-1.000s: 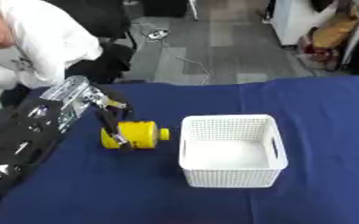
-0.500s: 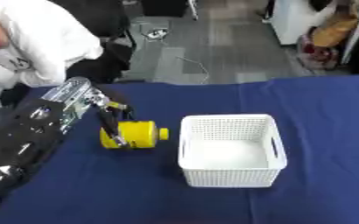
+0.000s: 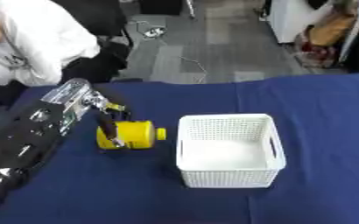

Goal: Pick up objects on the table and place them in the box.

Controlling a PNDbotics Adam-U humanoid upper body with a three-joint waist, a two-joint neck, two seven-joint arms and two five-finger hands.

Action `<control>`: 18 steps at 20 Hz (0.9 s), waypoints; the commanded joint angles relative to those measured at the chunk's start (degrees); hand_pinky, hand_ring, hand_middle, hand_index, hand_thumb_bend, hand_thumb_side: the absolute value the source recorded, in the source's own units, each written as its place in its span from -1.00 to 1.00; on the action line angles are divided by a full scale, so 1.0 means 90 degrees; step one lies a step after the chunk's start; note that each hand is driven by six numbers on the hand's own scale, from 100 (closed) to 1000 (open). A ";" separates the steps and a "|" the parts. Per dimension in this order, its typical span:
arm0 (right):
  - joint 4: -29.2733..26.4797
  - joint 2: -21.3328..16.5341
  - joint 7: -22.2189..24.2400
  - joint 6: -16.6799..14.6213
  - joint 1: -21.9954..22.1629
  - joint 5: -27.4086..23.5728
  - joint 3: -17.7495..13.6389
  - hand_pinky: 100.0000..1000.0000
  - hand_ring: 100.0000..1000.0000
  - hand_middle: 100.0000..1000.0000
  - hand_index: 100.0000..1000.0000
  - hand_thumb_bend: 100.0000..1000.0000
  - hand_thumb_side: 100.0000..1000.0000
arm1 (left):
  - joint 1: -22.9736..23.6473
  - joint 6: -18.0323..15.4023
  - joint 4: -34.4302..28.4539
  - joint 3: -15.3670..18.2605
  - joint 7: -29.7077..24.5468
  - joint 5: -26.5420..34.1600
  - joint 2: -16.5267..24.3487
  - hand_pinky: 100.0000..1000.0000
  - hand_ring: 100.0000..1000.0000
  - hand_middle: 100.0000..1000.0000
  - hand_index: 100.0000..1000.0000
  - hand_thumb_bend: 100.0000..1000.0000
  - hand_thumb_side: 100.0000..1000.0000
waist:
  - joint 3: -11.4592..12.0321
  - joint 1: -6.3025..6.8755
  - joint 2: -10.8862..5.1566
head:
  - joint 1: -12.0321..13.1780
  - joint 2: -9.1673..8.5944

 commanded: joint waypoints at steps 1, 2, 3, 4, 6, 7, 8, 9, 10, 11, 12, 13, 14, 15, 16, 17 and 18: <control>-0.0099 -0.0036 0.0019 0.0002 -0.0107 -0.0015 -0.0047 -0.53 -0.35 -0.17 0.05 -0.67 0.77 | -0.0161 -0.0566 -0.0039 0.0111 -0.0528 -0.0079 0.0165 0.37 0.36 0.64 0.86 0.61 0.11 | -0.0008 -0.0019 -0.0073 | 0.0077 -0.0107; -0.0099 -0.0034 0.0022 0.0002 -0.0112 -0.0016 -0.0047 -0.53 -0.35 -0.17 0.05 -0.66 0.77 | -0.0166 -0.0570 -0.0037 0.0119 -0.0528 -0.0094 0.0167 0.37 0.36 0.64 0.86 0.62 0.09 | -0.0012 -0.0018 -0.0065 | 0.0079 -0.0111; -0.0099 -0.0031 0.0025 0.0002 -0.0119 -0.0017 -0.0047 -0.53 -0.35 -0.18 0.05 -0.66 0.77 | -0.0173 -0.0573 -0.0038 0.0127 -0.0528 -0.0107 0.0172 0.37 0.36 0.64 0.86 0.60 0.09 | -0.0017 -0.0018 -0.0055 | 0.0082 -0.0117; -0.0099 -0.0028 0.0028 0.0002 -0.0125 -0.0018 -0.0046 -0.53 -0.35 -0.18 0.05 -0.66 0.77 | -0.0178 -0.0575 -0.0040 0.0134 -0.0528 -0.0118 0.0178 0.37 0.36 0.64 0.86 0.61 0.08 | -0.0022 -0.0017 -0.0047 | 0.0085 -0.0123; -0.0099 -0.0019 0.0040 0.0004 -0.0142 -0.0020 -0.0042 -0.53 -0.35 -0.18 0.05 -0.65 0.77 | -0.0185 -0.0561 -0.0049 0.0160 -0.0528 -0.0145 0.0196 0.37 0.36 0.64 0.86 0.56 0.05 | -0.0038 -0.0017 -0.0024 | 0.0089 -0.0151; -0.0099 -0.0014 0.0046 0.0004 -0.0151 -0.0022 -0.0041 -0.53 -0.35 -0.18 0.05 -0.65 0.77 | -0.0190 -0.0549 -0.0057 0.0175 -0.0528 -0.0163 0.0207 0.37 0.36 0.64 0.86 0.53 0.04 | -0.0047 -0.0016 -0.0011 | 0.0090 -0.0167; -0.0099 -0.0011 0.0051 0.0004 -0.0159 -0.0024 -0.0042 -0.53 -0.35 -0.18 0.05 -0.65 0.77 | -0.0194 -0.0536 -0.0065 0.0190 -0.0528 -0.0179 0.0215 0.37 0.36 0.64 0.86 0.50 0.03 | -0.0056 -0.0015 0.0000 | 0.0093 -0.0179; -0.0099 -0.0009 0.0056 0.0004 -0.0168 -0.0025 -0.0041 -0.53 -0.35 -0.18 0.05 -0.65 0.77 | -0.0199 -0.0524 -0.0074 0.0206 -0.0528 -0.0191 0.0222 0.37 0.36 0.64 0.86 0.46 0.03 | -0.0065 -0.0012 0.0012 | 0.0099 -0.0188; -0.0099 -0.0007 0.0061 0.0005 -0.0174 -0.0027 -0.0040 -0.53 -0.35 -0.18 0.05 -0.65 0.77 | -0.0202 -0.0513 -0.0080 0.0219 -0.0528 -0.0197 0.0227 0.37 0.36 0.64 0.86 0.45 0.03 | -0.0071 -0.0010 0.0020 | 0.0105 -0.0193; -0.0099 -0.0006 0.0068 0.0006 -0.0180 -0.0028 -0.0037 -0.53 -0.35 -0.18 0.05 -0.65 0.77 | -0.0206 -0.0501 -0.0084 0.0230 -0.0528 -0.0201 0.0231 0.37 0.36 0.64 0.86 0.44 0.02 | -0.0077 -0.0006 0.0030 | 0.0109 -0.0197; -0.0099 -0.0005 0.0075 0.0006 -0.0186 -0.0029 -0.0036 -0.53 -0.35 -0.18 0.05 -0.65 0.77 | -0.0209 -0.0493 -0.0087 0.0238 -0.0528 -0.0203 0.0235 0.36 0.36 0.64 0.86 0.43 0.02 | -0.0082 -0.0004 0.0038 | 0.0112 -0.0199; -0.0099 -0.0003 0.0079 0.0006 -0.0192 -0.0031 -0.0036 -0.53 -0.35 -0.18 0.05 -0.65 0.77 | -0.0212 -0.0482 -0.0089 0.0245 -0.0528 -0.0212 0.0240 0.37 0.36 0.64 0.86 0.42 0.01 | -0.0086 -0.0002 0.0045 | 0.0111 -0.0201; -0.0099 -0.0002 0.0083 0.0006 -0.0196 -0.0033 -0.0037 -0.53 -0.35 -0.18 0.05 -0.67 0.78 | -0.0214 -0.0475 -0.0091 0.0249 -0.0528 -0.0223 0.0243 0.37 0.36 0.64 0.86 0.42 0.01 | -0.0090 -0.0001 0.0050 | 0.0109 -0.0200; -0.0099 -0.0001 0.0086 0.0006 -0.0200 -0.0035 -0.0037 -0.53 -0.35 -0.18 0.05 -0.65 0.77 | -0.0216 -0.0470 -0.0094 0.0256 -0.0528 -0.0234 0.0244 0.36 0.35 0.63 0.86 0.40 0.00 | -0.0093 -0.0001 0.0056 | 0.0108 -0.0201; -0.0099 0.0000 0.0089 0.0007 -0.0204 -0.0037 -0.0037 -0.53 -0.35 -0.18 0.05 -0.65 0.77 | -0.0219 -0.0464 -0.0096 0.0265 -0.0528 -0.0242 0.0244 0.36 0.35 0.63 0.86 0.41 0.00 | -0.0097 -0.0001 0.0060 | 0.0108 -0.0203; -0.0099 0.0001 0.0093 0.0008 -0.0208 -0.0038 -0.0037 -0.53 -0.35 -0.18 0.05 -0.65 0.77 | -0.0221 -0.0457 -0.0096 0.0274 -0.0528 -0.0247 0.0244 0.36 0.34 0.62 0.87 0.38 0.00 | -0.0099 -0.0002 0.0065 | 0.0107 -0.0206; -0.0099 0.0002 0.0096 0.0008 -0.0211 -0.0039 -0.0037 -0.53 -0.35 -0.18 0.05 -0.65 0.77 | -0.0223 -0.0449 -0.0096 0.0283 -0.0528 -0.0248 0.0243 0.36 0.34 0.62 0.87 0.39 0.00 | -0.0101 -0.0003 0.0069 | 0.0107 -0.0209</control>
